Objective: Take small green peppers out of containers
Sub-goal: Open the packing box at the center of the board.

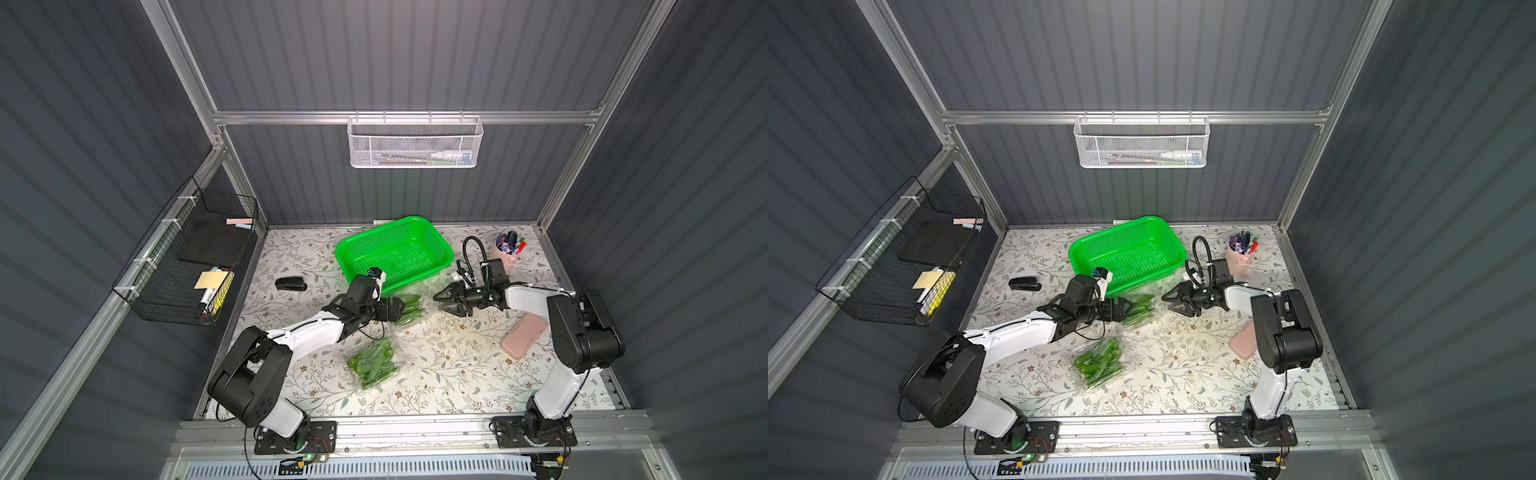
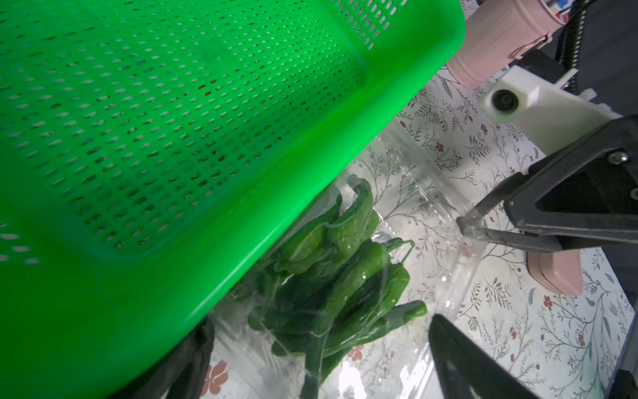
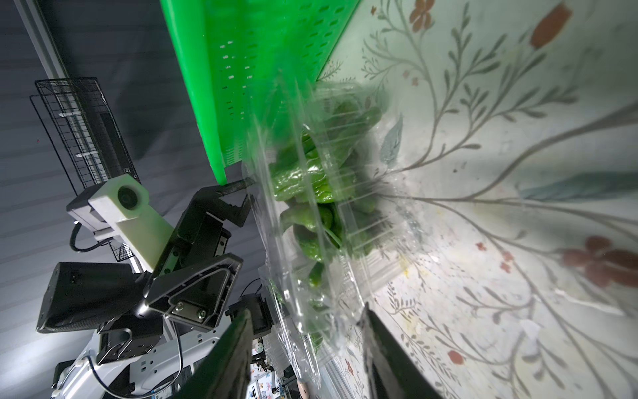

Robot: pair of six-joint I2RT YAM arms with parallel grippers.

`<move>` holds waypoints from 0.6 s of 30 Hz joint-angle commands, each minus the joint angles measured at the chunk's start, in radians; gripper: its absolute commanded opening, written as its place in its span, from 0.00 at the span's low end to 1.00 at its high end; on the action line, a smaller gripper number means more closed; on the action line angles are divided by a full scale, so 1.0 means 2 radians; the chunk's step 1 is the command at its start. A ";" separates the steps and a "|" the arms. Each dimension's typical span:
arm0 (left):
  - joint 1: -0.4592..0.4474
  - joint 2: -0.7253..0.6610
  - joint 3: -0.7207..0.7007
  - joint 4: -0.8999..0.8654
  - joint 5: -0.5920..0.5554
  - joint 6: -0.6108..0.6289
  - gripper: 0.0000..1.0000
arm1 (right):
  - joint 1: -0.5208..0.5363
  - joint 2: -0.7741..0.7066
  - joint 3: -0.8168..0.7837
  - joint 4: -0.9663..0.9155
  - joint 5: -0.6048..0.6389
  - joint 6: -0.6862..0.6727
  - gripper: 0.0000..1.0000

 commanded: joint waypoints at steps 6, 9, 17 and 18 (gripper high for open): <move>0.004 0.028 0.021 0.013 0.017 0.010 0.99 | 0.013 -0.006 0.008 -0.003 -0.006 -0.013 0.53; 0.004 0.031 0.029 0.004 0.020 0.027 0.99 | 0.017 -0.004 0.007 0.012 -0.011 -0.011 0.53; 0.004 0.050 0.048 0.001 0.038 0.038 0.99 | 0.040 0.010 -0.003 0.122 -0.017 0.038 0.54; 0.004 0.053 0.051 0.004 0.038 0.037 0.99 | 0.043 0.014 -0.004 0.137 -0.017 0.047 0.54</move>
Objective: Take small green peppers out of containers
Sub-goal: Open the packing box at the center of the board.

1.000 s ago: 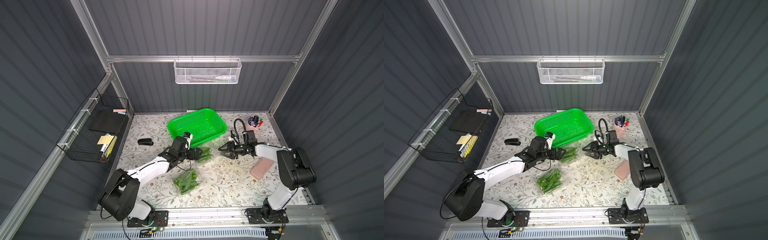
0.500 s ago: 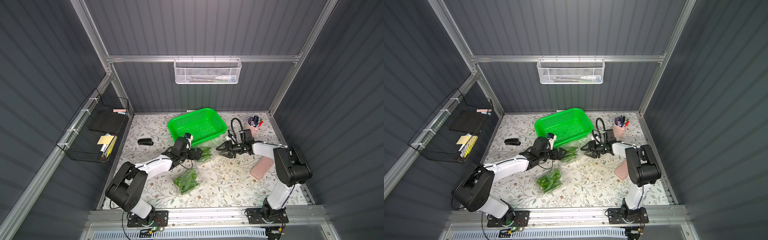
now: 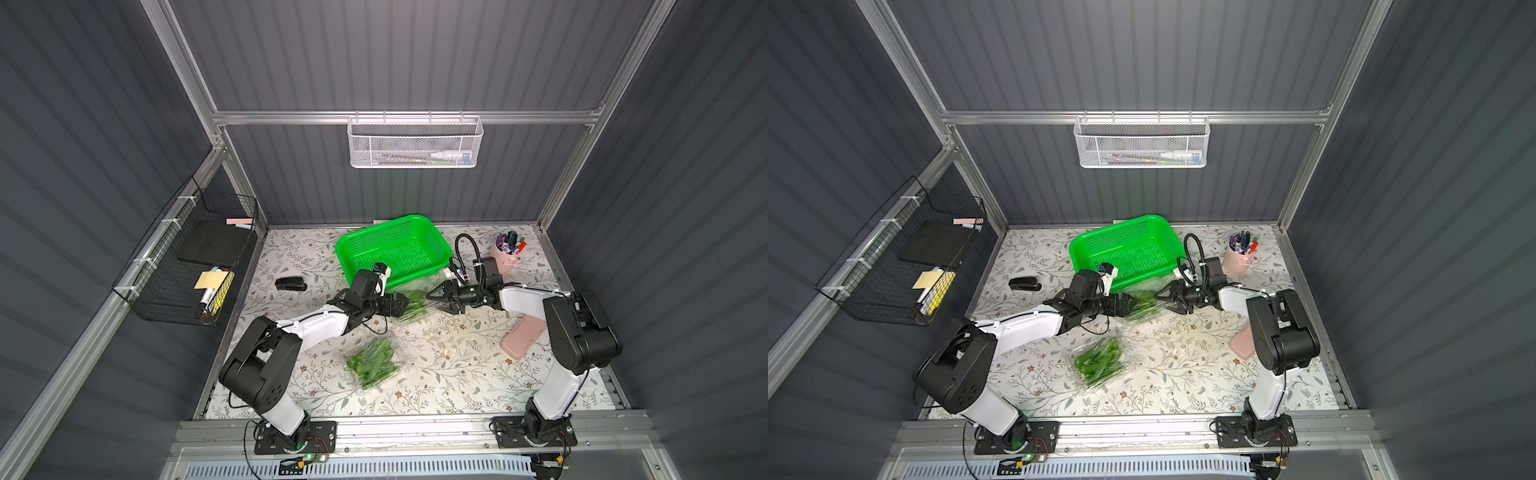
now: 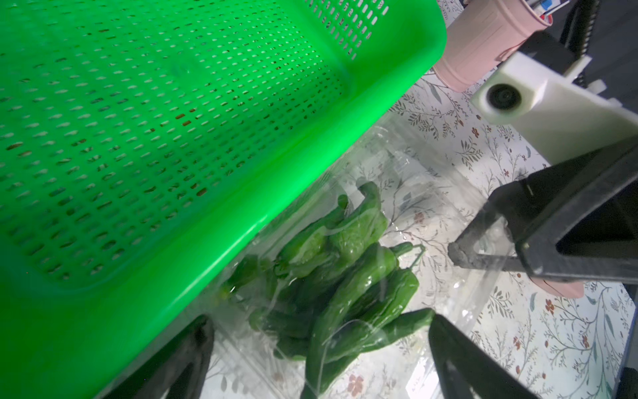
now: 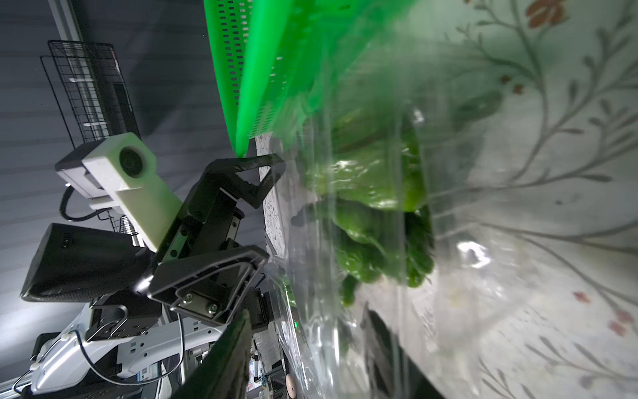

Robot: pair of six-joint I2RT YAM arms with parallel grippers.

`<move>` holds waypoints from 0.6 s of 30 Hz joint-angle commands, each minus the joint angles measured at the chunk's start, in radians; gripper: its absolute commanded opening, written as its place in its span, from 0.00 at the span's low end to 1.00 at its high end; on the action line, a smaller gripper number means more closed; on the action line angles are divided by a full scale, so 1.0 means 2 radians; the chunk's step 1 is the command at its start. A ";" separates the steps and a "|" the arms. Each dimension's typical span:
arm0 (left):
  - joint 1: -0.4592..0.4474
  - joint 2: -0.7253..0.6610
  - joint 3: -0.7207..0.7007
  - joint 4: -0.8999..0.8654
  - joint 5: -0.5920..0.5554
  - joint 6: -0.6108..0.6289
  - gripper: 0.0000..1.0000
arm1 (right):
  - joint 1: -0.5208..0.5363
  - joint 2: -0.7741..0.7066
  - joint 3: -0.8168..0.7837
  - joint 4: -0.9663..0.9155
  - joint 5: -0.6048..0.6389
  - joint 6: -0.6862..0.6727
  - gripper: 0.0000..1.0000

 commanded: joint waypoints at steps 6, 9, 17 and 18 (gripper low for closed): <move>0.001 0.022 0.031 -0.006 0.027 0.010 0.99 | 0.020 0.041 -0.012 0.128 -0.008 0.073 0.54; 0.001 0.026 0.038 -0.005 0.034 0.010 0.99 | 0.022 0.055 -0.010 0.149 -0.008 0.087 0.54; 0.001 -0.003 0.039 -0.031 0.017 0.015 0.99 | 0.021 0.064 -0.014 0.181 -0.016 0.108 0.23; 0.001 -0.009 0.039 -0.037 0.013 0.016 0.99 | 0.021 0.063 -0.014 0.180 -0.017 0.108 0.21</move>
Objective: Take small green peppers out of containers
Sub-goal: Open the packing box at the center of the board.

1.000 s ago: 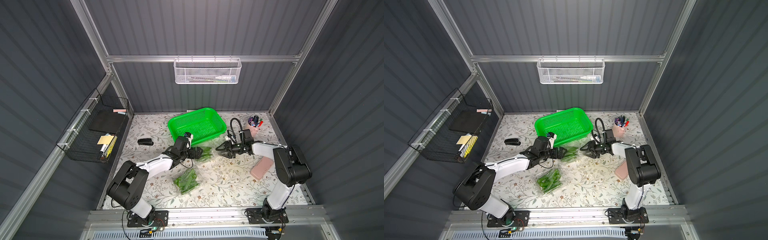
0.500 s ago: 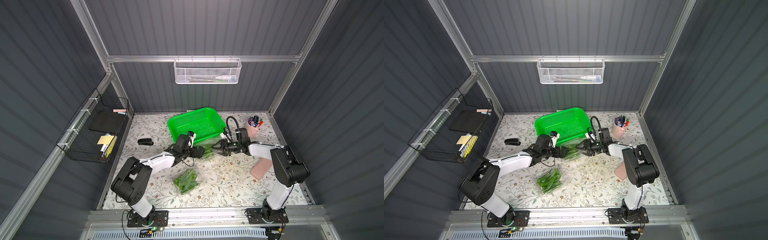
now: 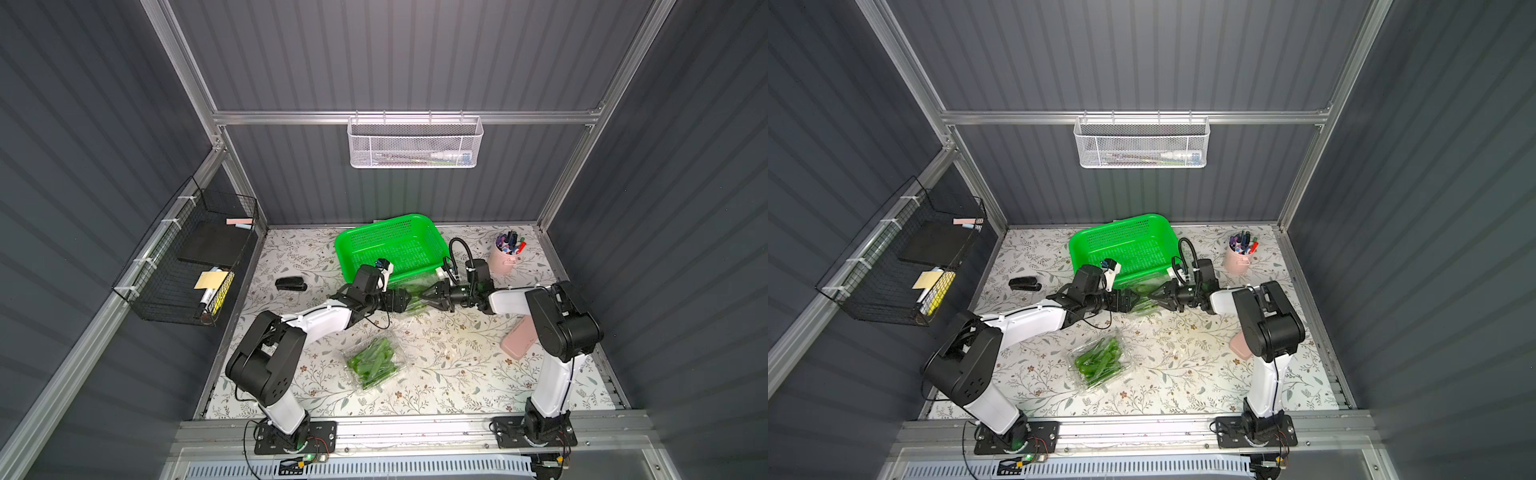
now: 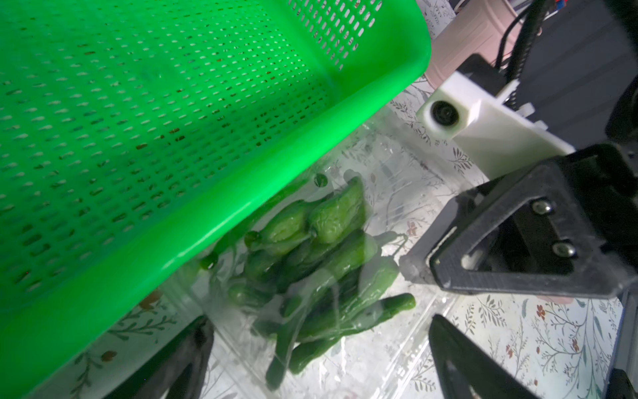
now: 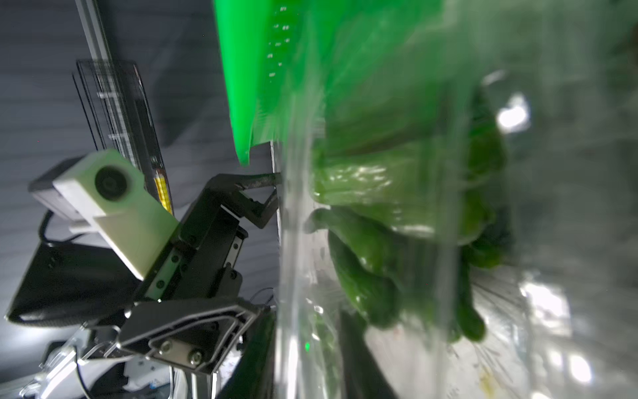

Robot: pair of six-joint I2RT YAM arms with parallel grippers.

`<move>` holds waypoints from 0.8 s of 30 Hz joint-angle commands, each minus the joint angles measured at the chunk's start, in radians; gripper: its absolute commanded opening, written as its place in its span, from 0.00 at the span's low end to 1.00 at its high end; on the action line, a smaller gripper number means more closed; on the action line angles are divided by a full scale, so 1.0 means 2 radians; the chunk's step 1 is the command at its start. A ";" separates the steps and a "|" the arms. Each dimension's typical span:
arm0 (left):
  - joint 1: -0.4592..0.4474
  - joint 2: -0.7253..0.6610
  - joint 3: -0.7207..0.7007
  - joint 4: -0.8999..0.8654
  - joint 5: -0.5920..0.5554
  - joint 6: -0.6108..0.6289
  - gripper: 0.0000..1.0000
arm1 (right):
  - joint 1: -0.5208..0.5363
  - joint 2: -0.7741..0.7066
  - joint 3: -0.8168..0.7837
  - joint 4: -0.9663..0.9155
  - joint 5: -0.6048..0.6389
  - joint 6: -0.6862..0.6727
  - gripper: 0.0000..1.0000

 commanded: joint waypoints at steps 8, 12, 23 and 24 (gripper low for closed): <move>-0.006 -0.066 0.021 -0.070 -0.072 0.055 0.99 | 0.000 -0.002 0.004 -0.024 0.000 0.008 0.20; -0.036 -0.084 0.027 -0.107 -0.102 0.087 0.99 | -0.003 -0.009 0.012 -0.050 0.013 0.028 0.20; -0.108 -0.063 0.012 -0.080 -0.102 0.052 0.99 | -0.008 -0.052 0.016 -0.094 0.067 0.101 0.19; -0.108 -0.063 0.011 -0.074 -0.100 0.047 0.99 | -0.009 -0.058 0.014 -0.099 0.075 0.106 0.19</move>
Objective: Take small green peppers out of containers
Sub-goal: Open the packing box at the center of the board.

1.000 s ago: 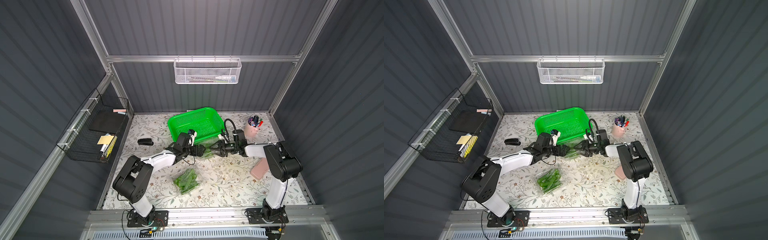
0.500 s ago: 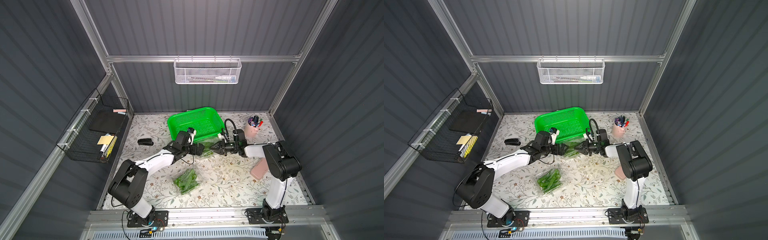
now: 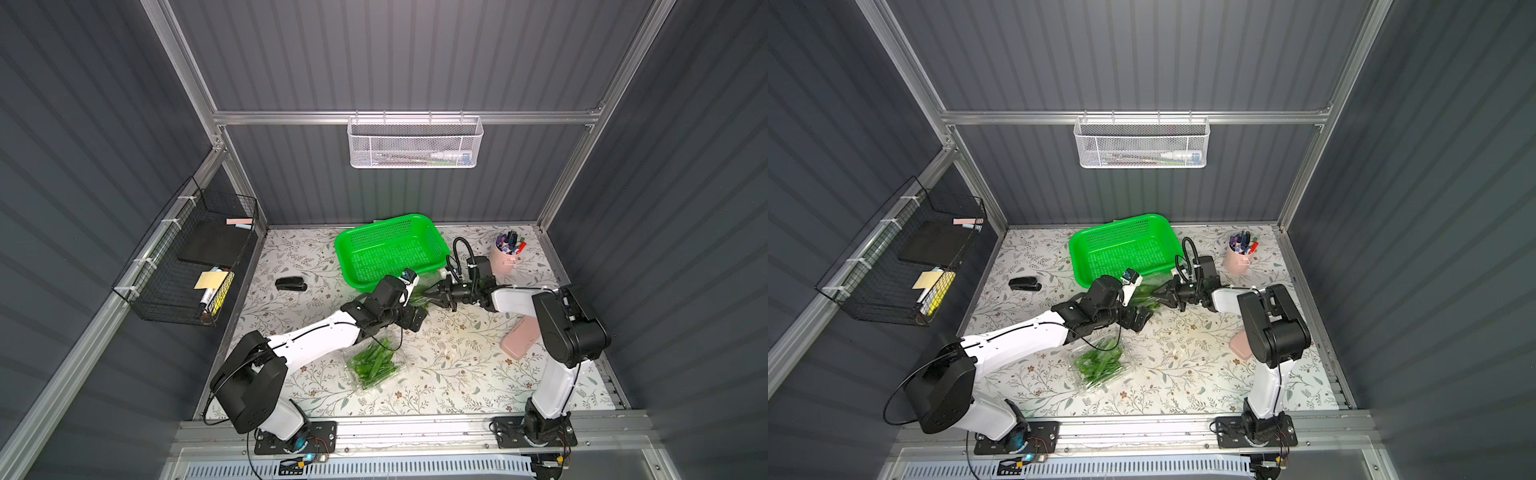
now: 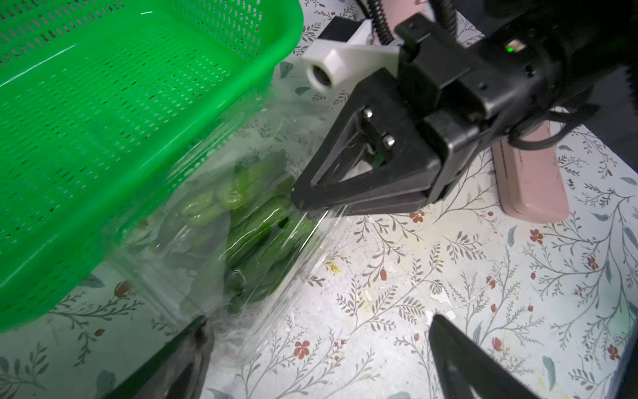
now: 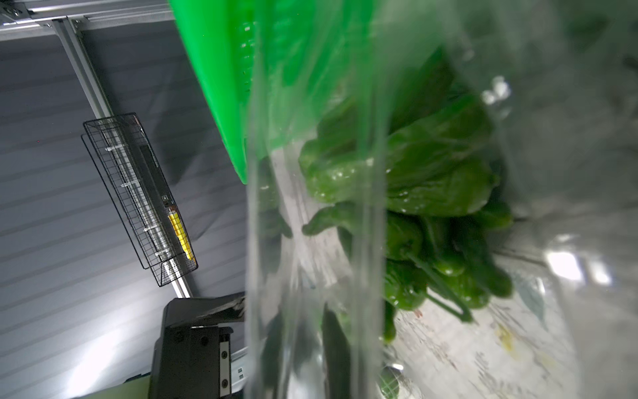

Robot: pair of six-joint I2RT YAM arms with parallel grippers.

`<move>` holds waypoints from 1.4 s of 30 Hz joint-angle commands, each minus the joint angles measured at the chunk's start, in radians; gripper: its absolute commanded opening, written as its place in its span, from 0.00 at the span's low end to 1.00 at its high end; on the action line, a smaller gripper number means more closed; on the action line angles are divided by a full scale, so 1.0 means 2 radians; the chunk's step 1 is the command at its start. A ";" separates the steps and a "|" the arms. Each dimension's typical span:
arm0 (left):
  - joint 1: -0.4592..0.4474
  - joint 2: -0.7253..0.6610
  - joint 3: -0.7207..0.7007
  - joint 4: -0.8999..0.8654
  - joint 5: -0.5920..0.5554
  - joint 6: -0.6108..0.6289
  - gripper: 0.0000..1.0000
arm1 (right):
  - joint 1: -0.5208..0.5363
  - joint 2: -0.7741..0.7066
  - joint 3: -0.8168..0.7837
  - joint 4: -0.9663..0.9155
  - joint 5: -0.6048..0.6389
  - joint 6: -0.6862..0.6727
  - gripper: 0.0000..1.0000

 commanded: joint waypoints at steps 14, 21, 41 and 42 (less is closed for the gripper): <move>0.006 0.052 -0.007 0.046 -0.031 -0.074 0.99 | -0.016 -0.054 -0.068 0.072 0.093 0.138 0.19; 0.011 0.084 0.007 0.064 -0.030 -0.076 0.99 | -0.016 -0.059 -0.099 0.138 0.112 0.194 0.18; 0.011 0.150 0.075 0.054 0.146 0.002 0.99 | -0.027 -0.315 -0.233 0.014 0.367 0.205 0.16; 0.011 0.158 0.083 0.054 0.165 0.003 0.99 | -0.028 -0.332 -0.236 0.012 0.382 0.203 0.16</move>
